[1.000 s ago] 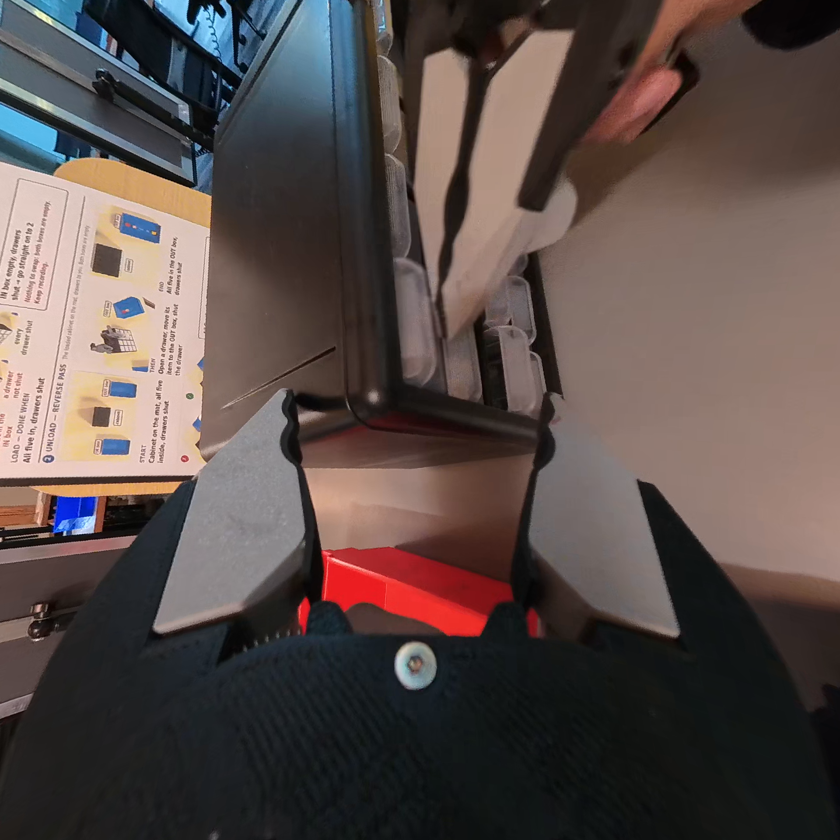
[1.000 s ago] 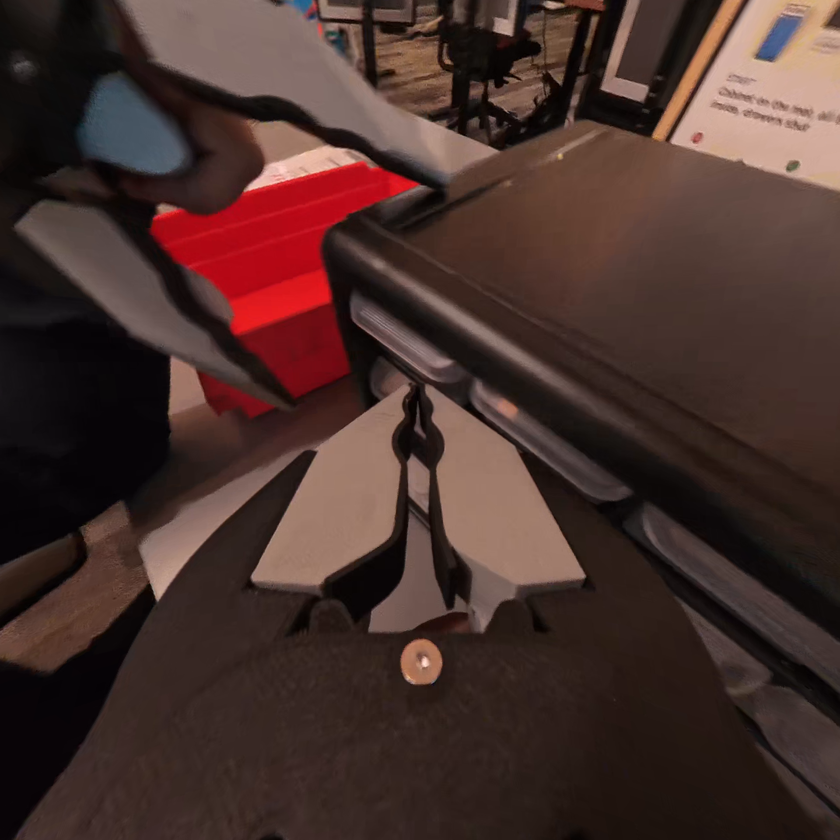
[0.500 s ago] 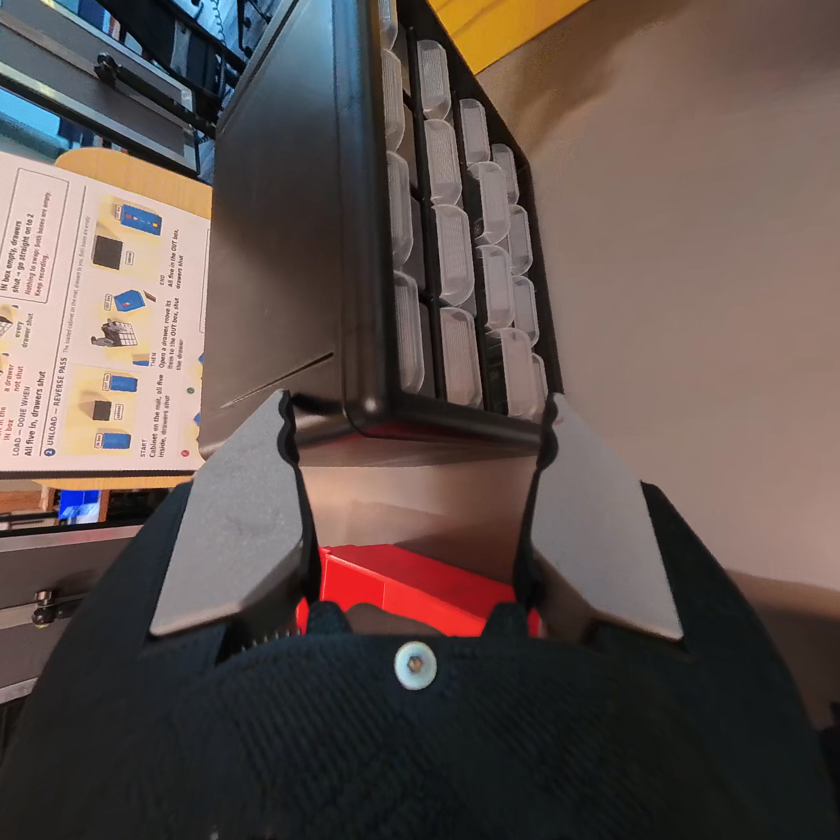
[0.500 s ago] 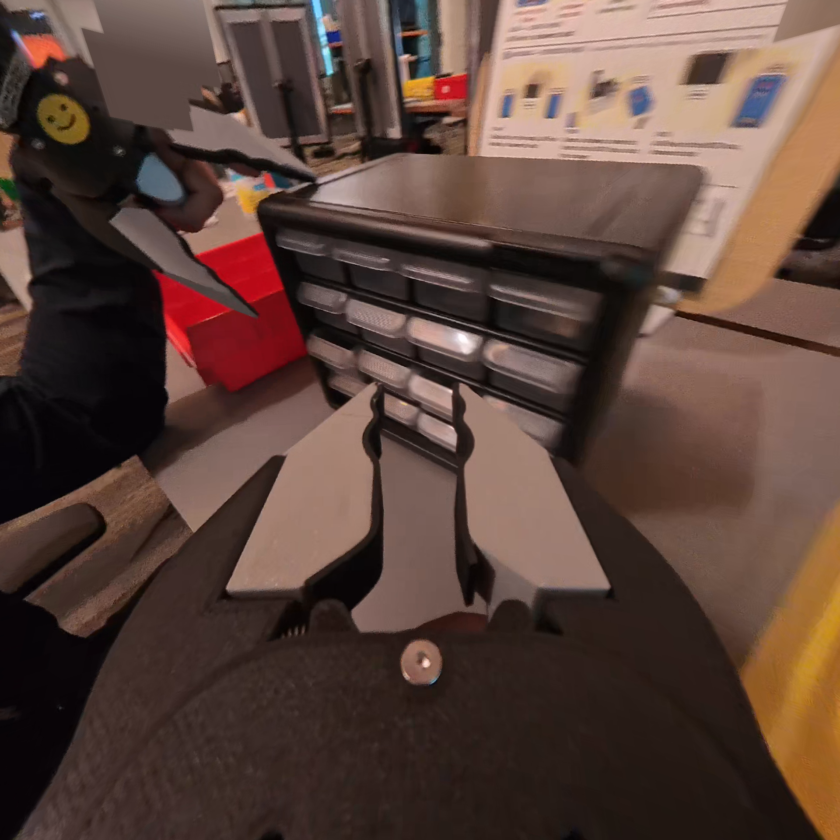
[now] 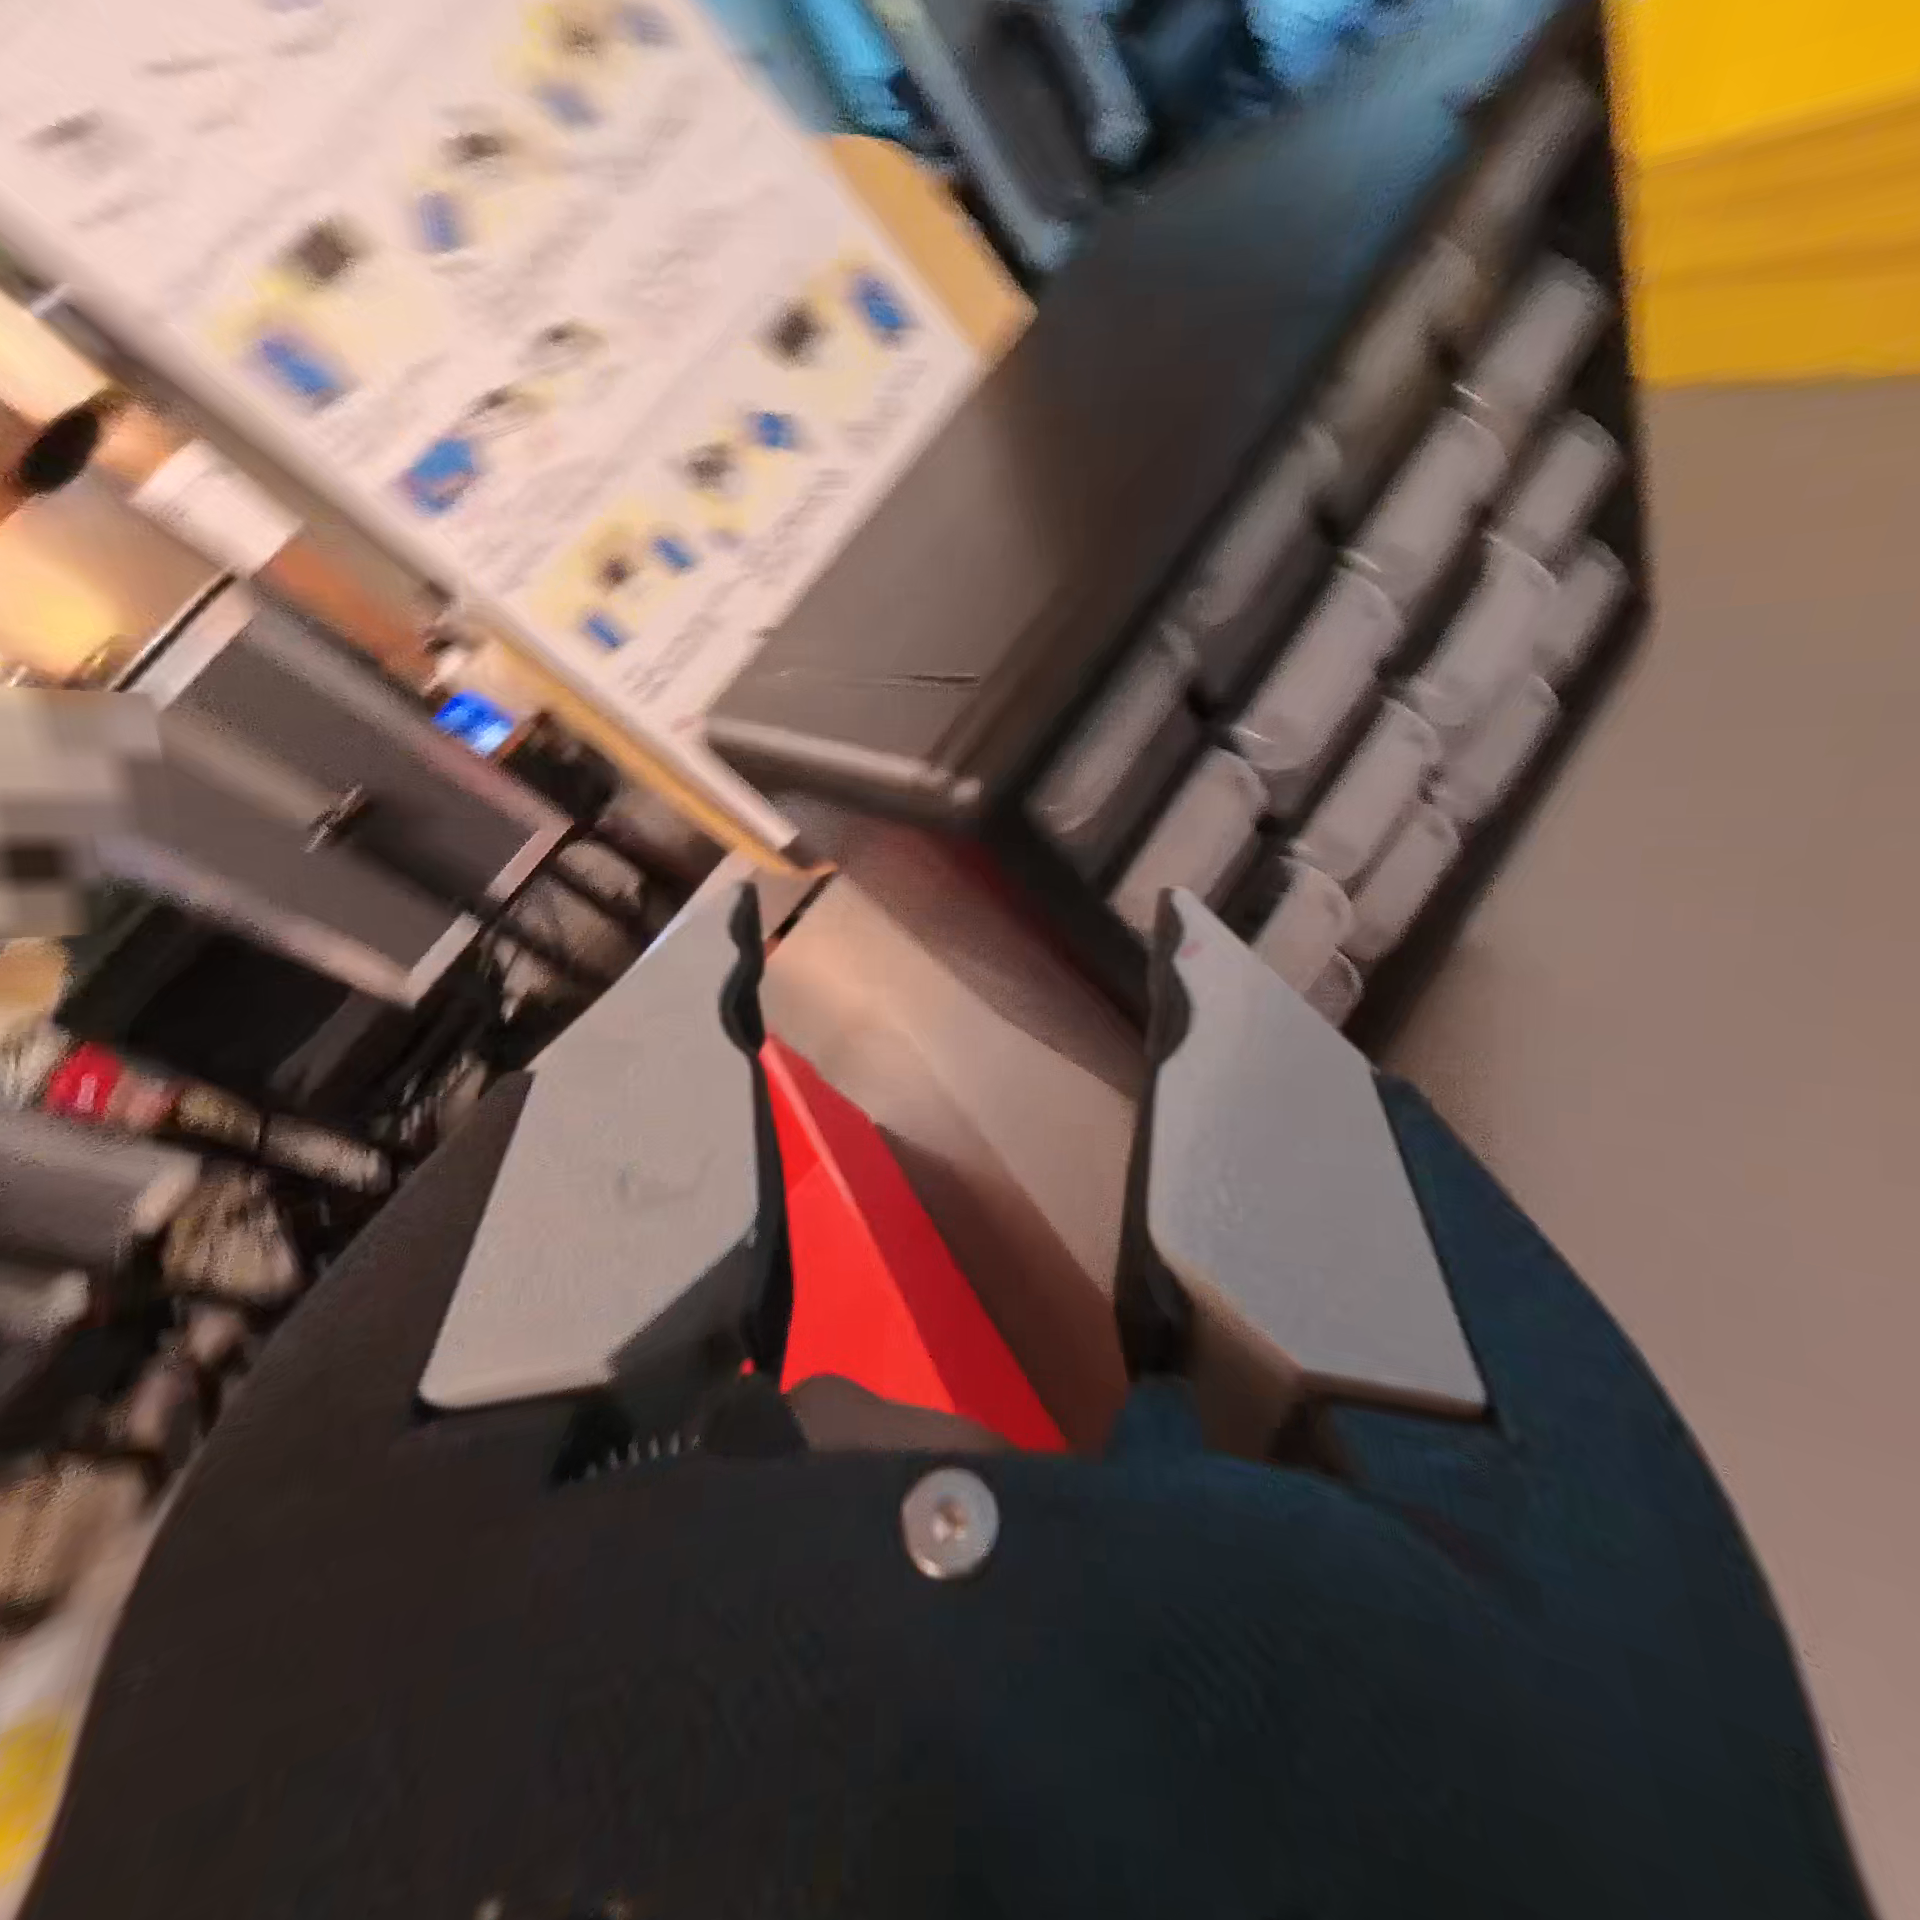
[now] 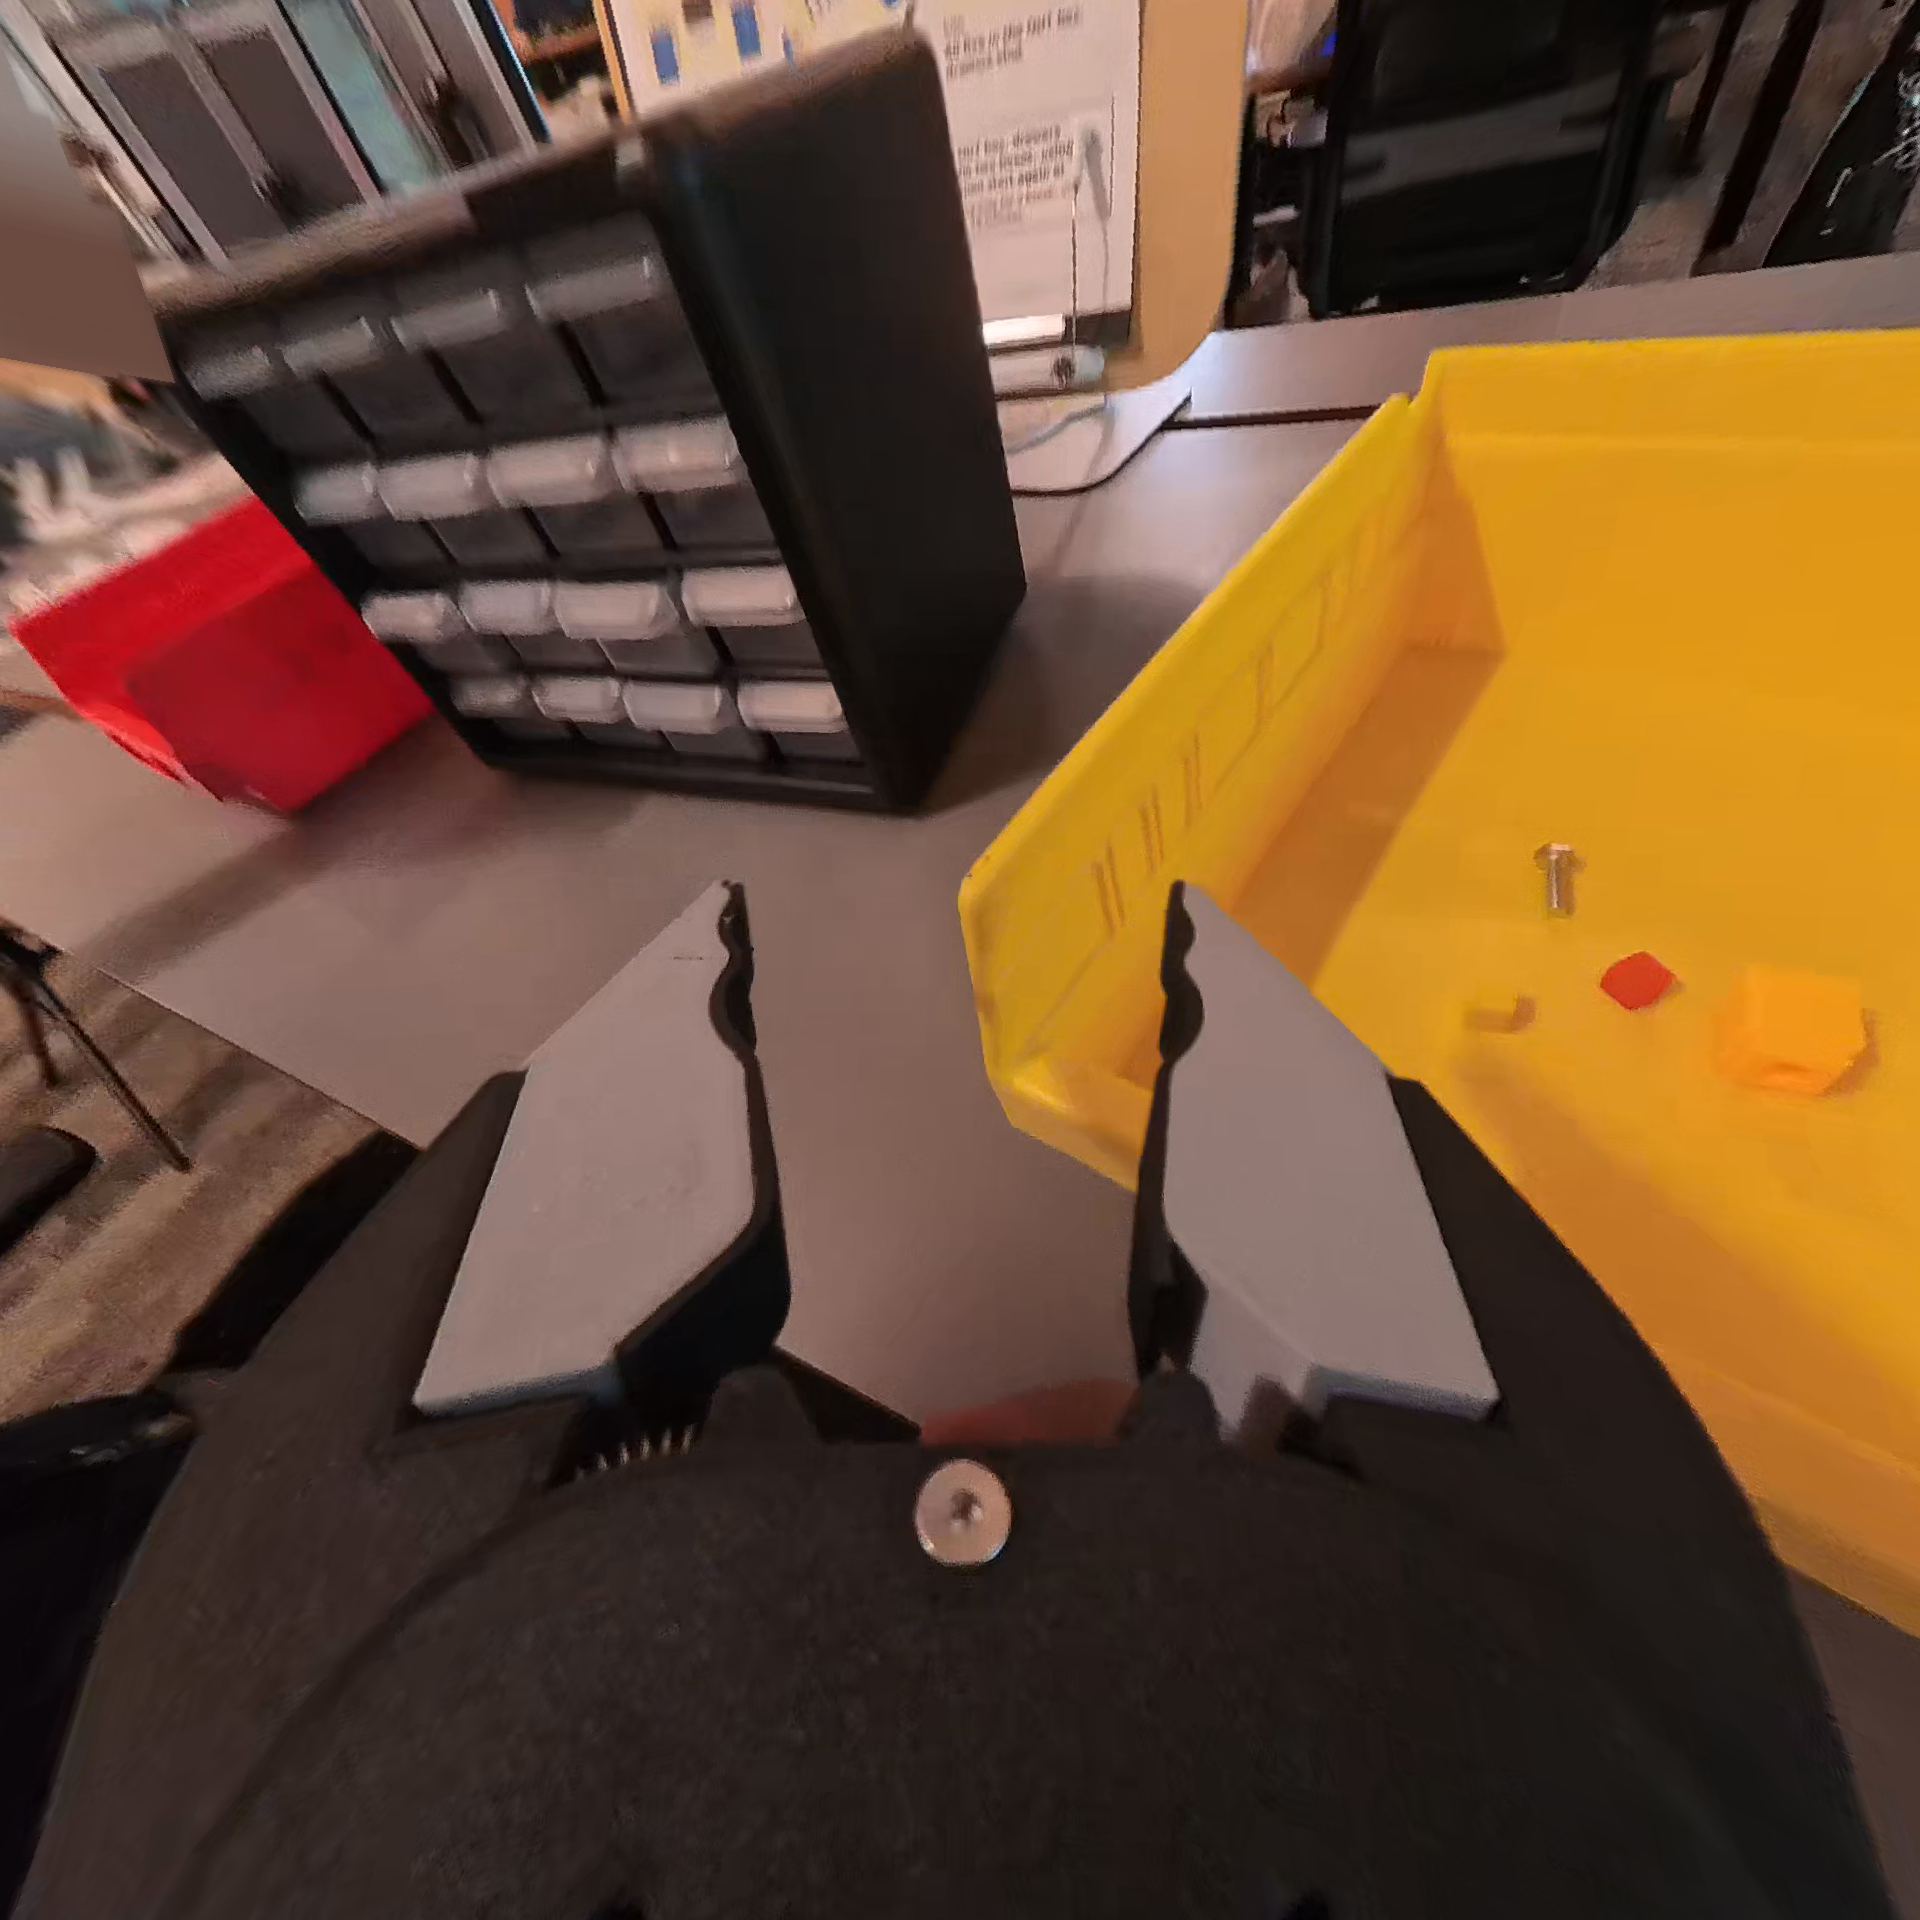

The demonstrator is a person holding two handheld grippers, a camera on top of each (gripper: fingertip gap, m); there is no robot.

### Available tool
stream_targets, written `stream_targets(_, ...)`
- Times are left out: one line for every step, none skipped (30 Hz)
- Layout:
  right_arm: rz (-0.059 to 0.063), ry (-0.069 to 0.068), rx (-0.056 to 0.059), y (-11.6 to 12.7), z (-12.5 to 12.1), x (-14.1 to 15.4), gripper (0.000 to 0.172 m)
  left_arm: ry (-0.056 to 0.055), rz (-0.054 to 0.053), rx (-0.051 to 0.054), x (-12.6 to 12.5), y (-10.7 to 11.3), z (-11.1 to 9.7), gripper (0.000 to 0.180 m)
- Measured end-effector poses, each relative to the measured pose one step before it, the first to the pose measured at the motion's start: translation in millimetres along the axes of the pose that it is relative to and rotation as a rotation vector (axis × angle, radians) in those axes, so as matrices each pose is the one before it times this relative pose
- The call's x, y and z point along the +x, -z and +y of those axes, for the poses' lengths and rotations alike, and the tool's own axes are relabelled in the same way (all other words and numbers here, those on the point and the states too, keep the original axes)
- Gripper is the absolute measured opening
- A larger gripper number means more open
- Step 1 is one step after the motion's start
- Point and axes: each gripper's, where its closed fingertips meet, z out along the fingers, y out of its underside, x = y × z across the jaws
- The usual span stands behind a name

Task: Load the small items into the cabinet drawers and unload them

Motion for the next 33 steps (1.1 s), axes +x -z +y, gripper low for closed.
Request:
stream_targets(0.015, 0.0298, -0.0176, -3.2, 5.52, -0.6, 0.08, 0.1024, -0.0635, 0.0137, -9.4, 14.14, 2.03, 0.067)
stream_targets(0.0237, 0.0357, -0.0138, -3.05, 3.46, -0.18, 0.083, 0.0902, -0.0279, 0.0126, -5.01, 14.14, 3.82, 0.067)
stream_targets(0.0361, 0.0357, -0.0063, -2.51, 1.47, 1.27, 0.084, 0.0749, -0.0242, 0.0033, -4.56, 12.96, 6.69, 0.068)
stream_targets(0.0458, 0.0291, 0.0016, -2.33, -0.14, 3.07, 0.084, 0.0507, -0.028, -0.0214, -4.78, 10.79, 11.85, 0.071)
stream_targets(0.0449, 0.0177, 0.0053, -2.51, -0.72, 3.63, 0.084, 0.0209, -0.0255, -0.0474, -4.14, 7.87, 16.96, 0.075)
stream_targets(0.0346, 0.0051, 0.0038, -3.64, -0.1, 2.94, 0.084, 0.0062, -0.0343, -0.0562, -5.51, 4.72, 19.54, 0.079)
stream_targets(0.0252, -0.0052, -0.01, -4.92, 2.38, 2.25, 0.084, 0.009, -0.0372, -0.0481, -6.27, 1.71, 19.23, 0.082)
stream_targets(0.0126, -0.0079, -0.025, -6.42, 4.08, 1.08, 0.085, 0.0168, -0.0247, -0.0403, -5.24, -1.2, 17.86, 0.083)
stream_targets(0.0053, -0.0117, -0.0306, -7.19, 4.38, 0.18, 0.087, 0.0279, -0.0246, -0.0309, -6.05, -3.48, 15.5, 0.083)
stream_targets(0.0019, -0.0127, -0.0314, -7.42, 4.19, -0.57, 0.09, 0.0336, -0.0257, -0.0228, -6.45, -5.03, 13.04, 0.082)
stream_targets(0.0028, -0.0065, -0.0313, -7.33, 3.62, -0.97, 0.094, 0.0409, -0.0164, -0.0151, -4.23, -6.0, 10.44, 0.079)
stream_targets(0.025, 0.0069, -0.0208, -6.66, 1.5, 2.0, 0.097, 0.0392, 0.0033, -0.0131, -0.07, -6.4, 8.79, 0.078)
stream_targets(0.0531, 0.0197, -0.0146, -5.01, 0.82, 5.74, 0.091, 0.0276, 0.019, -0.0201, 3.79, -6.52, 8.6, 0.078)
stream_targets(0.0459, 0.0272, -0.0168, -3.76, 1.46, 4.25, 0.09, 0.0154, 0.0224, -0.0214, 5.27, -6.79, 7.8, 0.078)
stream_targets(0.0365, 0.0293, -0.0197, -2.64, 2.23, 2.92, 0.085, 0.0072, 0.0059, -0.0187, 3.29, -7.02, 6.85, 0.078)
stream_targets(0.0344, 0.0201, -0.0176, -2.34, 1.83, 3.67, 0.08, 0.0067, -0.0056, -0.0193, 1.72, -6.58, 6.11, 0.078)
stream_targets(0.0268, 0.0104, -0.0129, -2.54, 0.74, 3.54, 0.075, 0.0051, -0.0017, -0.0131, 1.61, -5.28, 4.61, 0.078)
stream_targets(0.0163, 0.0123, -0.012, -2.1, 0.18, 2.27, 0.07, 0.0047, -0.0207, -0.0013, -1.47, -3.15, 2.11, 0.08)
stream_targets(-0.0052, 0.0198, -0.0097, -1.56, -0.25, -1.01, 0.065, -0.0069, -0.0193, 0.0177, -1.79, -0.44, -2.19, 0.077)
stream_targets(-0.0073, 0.0191, -0.013, -0.85, 0.12, -1.73, 0.059, 0.0072, -0.0018, 0.0059, 0.08, 0.33, -1.33, 0.075)
stream_targets(-0.0003, 0.0293, -0.0186, 0.21, 1.09, -1.58, 0.044, 0.0129, 0.0063, 0.0047, 0.68, 1.17, -1.59, 0.074)
stream_targets(0.012, 0.0451, -0.0209, 1.54, 2.17, -1.18, 0.023, 0.0054, 0.0061, 0.009, 0.29, 1.96, -1.71, 0.068)
stream_targets(0.0282, 0.0267, -0.0191, 2.2, 3.04, 1.06, 0.019, -0.0021, 0.0044, 0.0105, -0.38, 2.64, -1.26, 0.053)
stream_targets(0.0152, 0.0074, -0.005, 2.46, 2.7, 0.58, 0.018, 0.0002, 0.0052, 0.0101, -0.6, 2.38, -0.64, 0.042)
stream_targets(-0.0035, -0.0039, 0.0096, 3.46, 1.73, -0.34, 0.017, 0.0025, 0.0162, 0.003, 1.04, 1.35, 1.07, 0.037)
stream_targets(-0.0111, -0.0124, 0.0115, 4.69, 1.77, -0.76, 0.015, 0.0022, 0.0157, -0.0074, 1.4, 0.65, 2.61, 0.03)
stream_targets(-0.0166, -0.0161, 0.0067, 5.35, 2.44, -1.09, 0.012, -0.0046, 0.0027, -0.0048, 0.21, 0.81, 1.53, 0.023)
stream_targets(-0.0226, -0.0153, 0.0032, 5.71, 3.46, -1.75, 0.009, -0.0075, -0.0044, -0.0023, 0.16, 1.69, 0.43, 0.014)
stream_targets(-0.0272, -0.0135, 0.0022, 6.09, 4.39, -2.24, 0.008, -0.0069, -0.0076, -0.0021, 0.65, 2.47, -0.13, 0.001)
stream_targets(-0.0221, -0.0132, 0.0031, 6.54, 4.92, -1.77, 0.007, -0.003, -0.0231, -0.0005, -1.3, 3.27, -0.51, 0.002)
stream_targets(-0.0136, -0.0151, 0.0073, 6.75, 4.77, -0.72, 0.006, -0.0075, -0.007, -0.0005, 0.83, 4.04, -0.77, 0.005)
stream_targets(-0.0111, -0.0174, 0.0106, 6.31, 3.91, -0.44, 0.005, -0.0035, 0.0013, 0.0028, 1.52, 3.99, -1.27, 0.017)
stream_targets(-0.0123, -0.0171, 0.0115, 5.0, 2.96, -0.5, 0.005, -0.0047, -0.0089, 0.0047, -0.81, 2.85, -2.12, 0.038)
